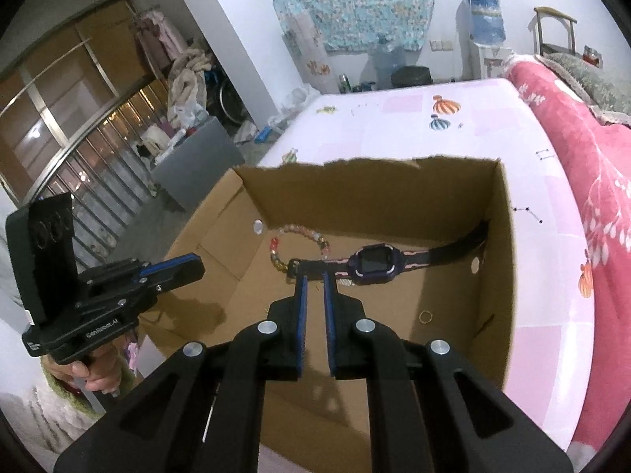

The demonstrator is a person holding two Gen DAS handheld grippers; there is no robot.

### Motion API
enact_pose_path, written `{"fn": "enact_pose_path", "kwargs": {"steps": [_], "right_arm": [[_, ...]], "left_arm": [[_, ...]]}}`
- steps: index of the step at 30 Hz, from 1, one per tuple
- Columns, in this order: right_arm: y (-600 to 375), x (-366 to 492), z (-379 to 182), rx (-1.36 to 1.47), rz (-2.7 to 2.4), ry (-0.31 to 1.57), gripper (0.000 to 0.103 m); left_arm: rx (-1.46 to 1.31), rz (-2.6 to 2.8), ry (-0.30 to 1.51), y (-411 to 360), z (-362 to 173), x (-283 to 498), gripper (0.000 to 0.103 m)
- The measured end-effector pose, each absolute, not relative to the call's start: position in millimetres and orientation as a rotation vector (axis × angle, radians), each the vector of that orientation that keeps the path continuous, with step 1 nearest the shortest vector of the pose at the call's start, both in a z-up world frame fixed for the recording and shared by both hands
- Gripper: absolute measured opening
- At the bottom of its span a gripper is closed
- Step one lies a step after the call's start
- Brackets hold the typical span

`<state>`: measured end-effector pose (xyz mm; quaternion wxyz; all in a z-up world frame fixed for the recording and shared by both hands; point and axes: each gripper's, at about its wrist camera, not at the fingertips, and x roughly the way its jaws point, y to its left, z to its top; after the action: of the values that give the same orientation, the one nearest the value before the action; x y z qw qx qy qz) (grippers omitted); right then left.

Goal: Organize jewelry
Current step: 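Carry both gold pieces into the box and open both grippers, then withdraw both grippers from the box back over the table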

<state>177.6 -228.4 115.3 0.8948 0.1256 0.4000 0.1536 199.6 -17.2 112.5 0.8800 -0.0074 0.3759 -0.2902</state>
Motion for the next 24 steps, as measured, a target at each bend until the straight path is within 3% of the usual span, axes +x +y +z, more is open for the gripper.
{"fn": "enact_pose_path", "kwargs": {"steps": [2, 12, 24], "right_arm": [[-233.8, 165.6, 124.4, 0.273, 0.313, 0.786, 0.023], [-261.6, 54.3, 155.2, 0.312, 0.29, 0.52, 0.044], [-260.3, 6.2, 81.3, 0.386, 0.165, 0.668, 0.045]], "left_arm": [[-0.011, -0.605, 0.752, -12.4, 120.5, 190.0, 0.006], [-0.013, -0.616, 0.652, 26.9, 136.0, 113.9, 0.037], [0.024, -0.52, 0.801, 27.4, 74.2, 81.0, 0.071]]}}
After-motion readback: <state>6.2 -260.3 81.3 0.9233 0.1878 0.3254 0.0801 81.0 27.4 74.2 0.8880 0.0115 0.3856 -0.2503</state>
